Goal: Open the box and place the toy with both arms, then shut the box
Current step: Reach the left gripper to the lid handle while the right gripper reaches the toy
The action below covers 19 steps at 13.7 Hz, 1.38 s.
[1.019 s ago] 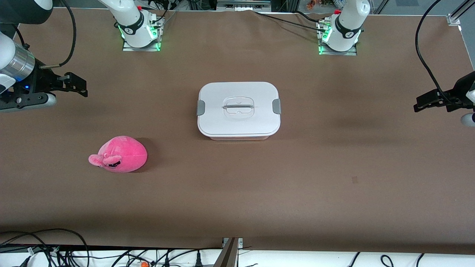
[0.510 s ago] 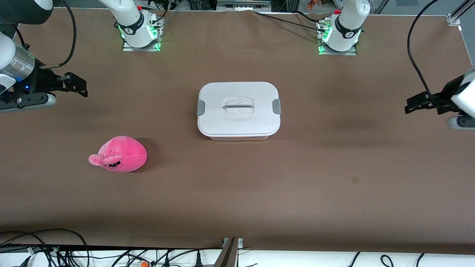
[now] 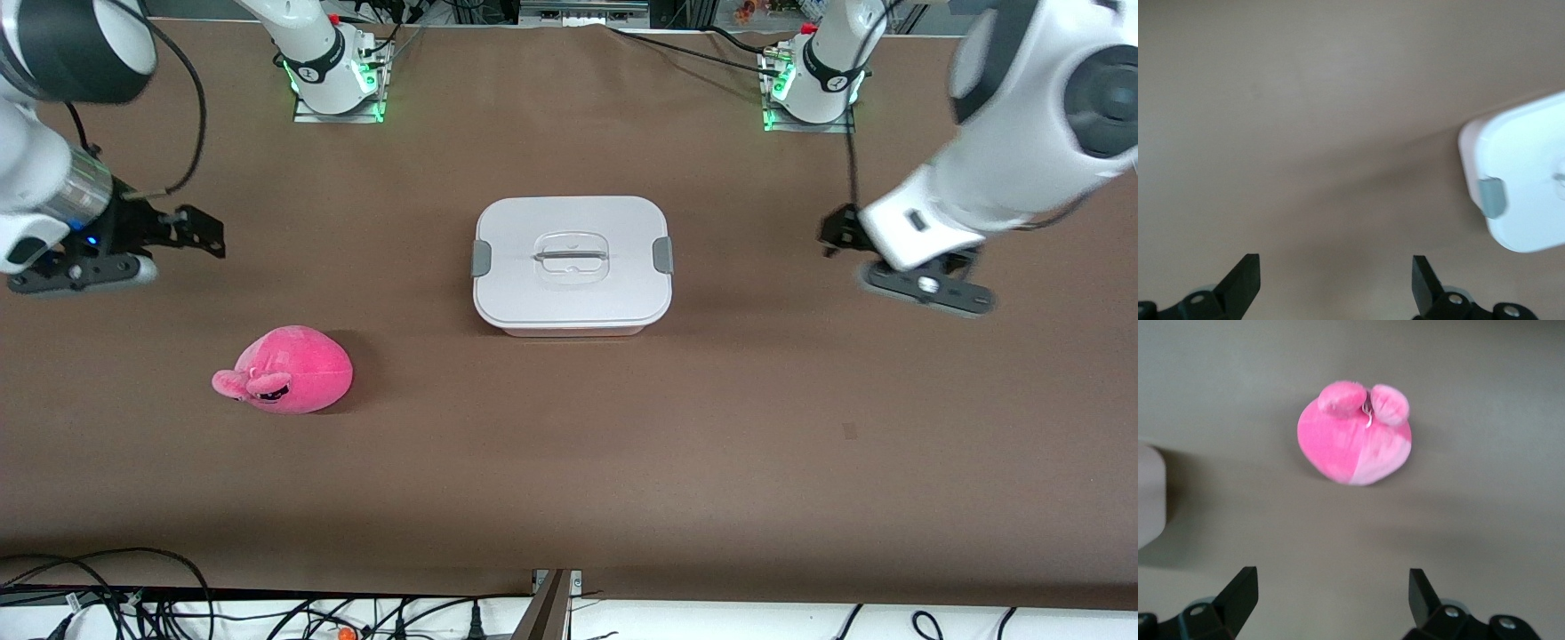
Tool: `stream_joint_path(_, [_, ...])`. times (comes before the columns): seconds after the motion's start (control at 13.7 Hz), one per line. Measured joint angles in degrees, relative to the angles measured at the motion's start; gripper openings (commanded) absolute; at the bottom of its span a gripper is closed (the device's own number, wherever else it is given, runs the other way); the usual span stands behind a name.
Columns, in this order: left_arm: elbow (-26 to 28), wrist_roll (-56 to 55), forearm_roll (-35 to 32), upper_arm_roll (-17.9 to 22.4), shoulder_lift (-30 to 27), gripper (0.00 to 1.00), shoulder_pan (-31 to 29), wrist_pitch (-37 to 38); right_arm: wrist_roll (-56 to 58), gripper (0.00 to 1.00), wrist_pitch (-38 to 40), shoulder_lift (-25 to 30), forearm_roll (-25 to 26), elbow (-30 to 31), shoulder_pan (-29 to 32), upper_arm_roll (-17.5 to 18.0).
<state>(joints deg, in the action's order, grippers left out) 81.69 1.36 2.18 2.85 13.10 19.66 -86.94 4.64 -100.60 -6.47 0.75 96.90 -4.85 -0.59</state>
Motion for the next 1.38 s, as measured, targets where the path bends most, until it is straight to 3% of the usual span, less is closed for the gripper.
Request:
stream_joint_path(0.29, [0.0, 0.0, 2.4, -0.9, 1.4, 1.00, 10.6, -0.4, -0.1, 1.00, -7.1, -4.9, 0.0, 2.2, 0.1, -0.7])
stream_joint_path(0.58, [-1.7, 3.6, 2.4, -1.5, 6.2, 1.00, 19.9, -5.8, -0.2, 1.00, -13.5, -9.4, 0.0, 2.3, 0.3, -1.2])
stream_joint_path(0.95, [-2.9, 22.2, 2.4, -1.6, 13.9, 1.00, 23.7, -13.2, -0.3, 1.00, -21.3, -15.0, -2.0, 2.4, 0.4, -1.5])
stream_joint_path(1.31, [-2.9, 32.4, -0.5, -1.5, 18.6, 1.00, 27.3, -19.8, -0.3, 0.99, -28.0, -19.6, -2.2, 2.4, 0.4, -1.5])
stream_joint_path(1.38, [-2.9, 32.9, -0.9, -1.6, 19.5, 1.00, 28.0, -20.7, -0.3, 0.94, -29.3, -20.3, -2.2, 2.7, 0.4, -1.5])
